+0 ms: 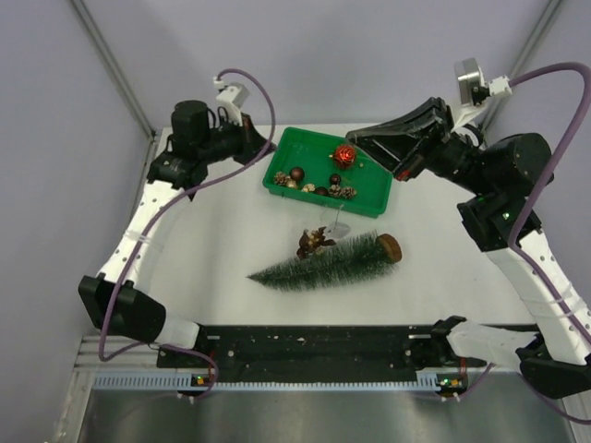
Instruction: Decorate the small christmas tree
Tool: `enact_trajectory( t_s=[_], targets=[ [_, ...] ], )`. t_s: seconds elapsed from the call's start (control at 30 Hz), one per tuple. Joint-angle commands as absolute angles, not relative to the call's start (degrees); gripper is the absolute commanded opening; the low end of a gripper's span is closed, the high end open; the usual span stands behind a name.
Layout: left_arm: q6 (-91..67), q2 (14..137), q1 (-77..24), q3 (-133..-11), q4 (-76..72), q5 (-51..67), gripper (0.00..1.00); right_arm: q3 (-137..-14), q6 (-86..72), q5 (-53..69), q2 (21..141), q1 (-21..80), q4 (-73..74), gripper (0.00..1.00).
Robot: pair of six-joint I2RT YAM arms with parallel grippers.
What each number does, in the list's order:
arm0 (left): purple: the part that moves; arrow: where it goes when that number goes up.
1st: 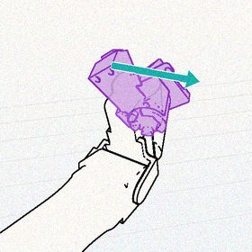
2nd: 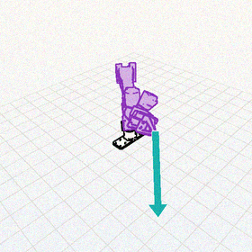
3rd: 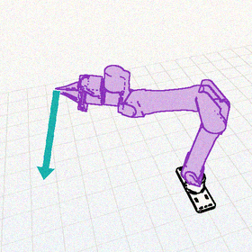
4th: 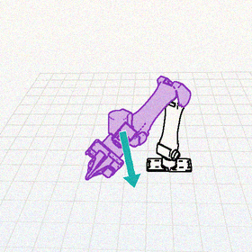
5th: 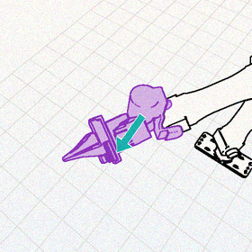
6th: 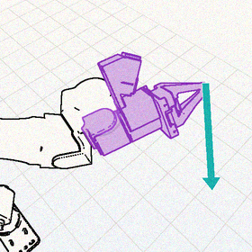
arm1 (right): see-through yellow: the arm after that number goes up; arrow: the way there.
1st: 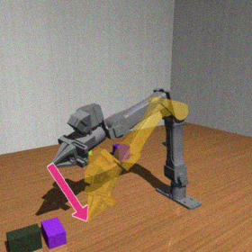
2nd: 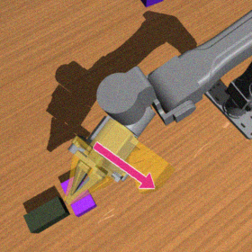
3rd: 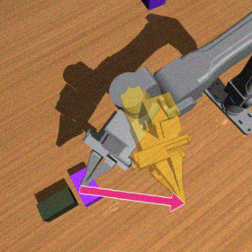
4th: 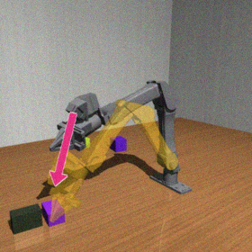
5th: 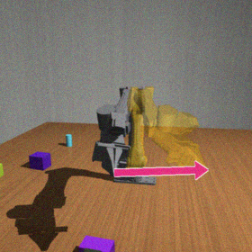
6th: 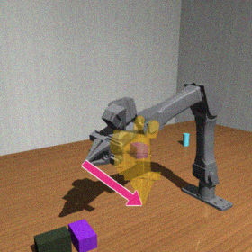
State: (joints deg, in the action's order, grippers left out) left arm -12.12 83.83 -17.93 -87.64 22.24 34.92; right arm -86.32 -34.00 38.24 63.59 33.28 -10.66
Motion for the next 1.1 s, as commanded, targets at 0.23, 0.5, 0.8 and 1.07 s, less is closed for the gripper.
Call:
enact_trajectory(
  t_s=[0.23,0.5,0.8,1.07],
  targets=[
    [-1.71,67.60,-15.71,-75.78,29.41,58.18,0.80,-87.27,-35.86,40.34,61.70,32.26,-11.60,0.00],
    [15.62,70.83,-25.40,-76.19,35.85,45.62,0.99,-85.61,-37.70,41.57,61.70,32.26,-13.36,0.00],
    [26.45,78.48,-31.19,-81.83,40.96,45.45,0.97,-85.08,-37.09,41.31,61.35,32.26,-12.57,0.00],
    [28.82,82.18,-32.08,-85.16,38.93,42.36,0.89,-84.55,-37.09,41.66,61.35,32.26,-12.57,0.00]
  ],
)
